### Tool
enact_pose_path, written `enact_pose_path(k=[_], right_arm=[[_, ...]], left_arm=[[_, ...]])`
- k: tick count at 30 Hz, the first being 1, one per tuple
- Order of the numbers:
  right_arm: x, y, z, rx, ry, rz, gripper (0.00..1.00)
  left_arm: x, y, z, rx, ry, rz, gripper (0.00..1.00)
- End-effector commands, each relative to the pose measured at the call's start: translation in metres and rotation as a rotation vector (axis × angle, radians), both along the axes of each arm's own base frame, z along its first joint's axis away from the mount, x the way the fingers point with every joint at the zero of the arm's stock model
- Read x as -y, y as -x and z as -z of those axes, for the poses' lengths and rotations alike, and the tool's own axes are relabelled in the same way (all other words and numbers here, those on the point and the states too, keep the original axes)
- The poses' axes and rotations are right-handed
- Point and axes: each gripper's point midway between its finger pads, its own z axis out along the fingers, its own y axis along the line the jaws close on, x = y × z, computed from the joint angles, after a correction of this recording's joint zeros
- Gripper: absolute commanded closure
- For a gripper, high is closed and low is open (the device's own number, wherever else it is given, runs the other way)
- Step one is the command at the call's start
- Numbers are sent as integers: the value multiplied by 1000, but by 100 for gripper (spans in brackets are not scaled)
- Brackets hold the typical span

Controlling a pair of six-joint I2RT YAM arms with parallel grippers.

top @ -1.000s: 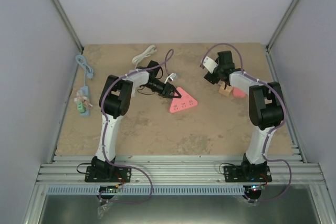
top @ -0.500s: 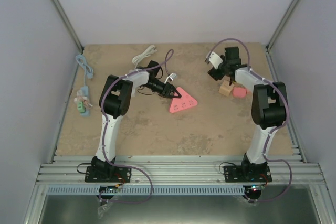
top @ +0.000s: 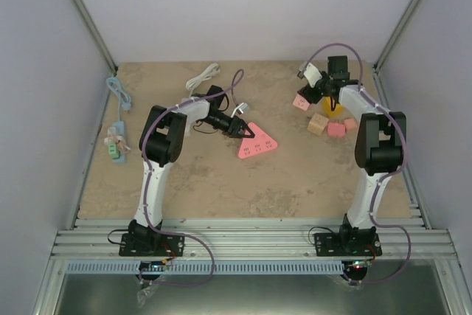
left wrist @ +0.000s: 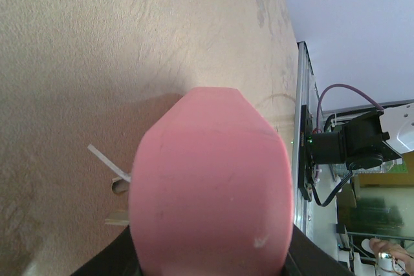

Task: Pull the plug off the socket
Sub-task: Place the socket at the center of the board.

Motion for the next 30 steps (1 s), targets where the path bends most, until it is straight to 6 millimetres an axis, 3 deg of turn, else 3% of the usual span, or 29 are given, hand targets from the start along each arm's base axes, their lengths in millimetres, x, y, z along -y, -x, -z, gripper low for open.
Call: enact_pose_path(k=[1,6,10,18,20,26,30], right_arm=[[-4,17,31,-112,-25,-46,40],[-4,28,40,-131,-15,-67,44],[-3,33,42,-134,-7,-69,55],[-2,44,42,-112,3,-78,61],[-2,46,37,-105,-1,-81,58],[-9,50,9,-67,-33,-101,36],[-11,60,-4,-73,-39,-101,30]], left_arm=[[-20,0,47,-19,-164,-28,100],[-20,0,47,-20,-166,-29,100],[-20,0,47,-19,-167,-30,100],[-20,-1,47,-18,-169,-31,100],[-20,-1,47,-19,-167,-31,100],[-22,-4,44,-20,-157,-44,100],[-38,-20,35,26,-157,-105,100]])
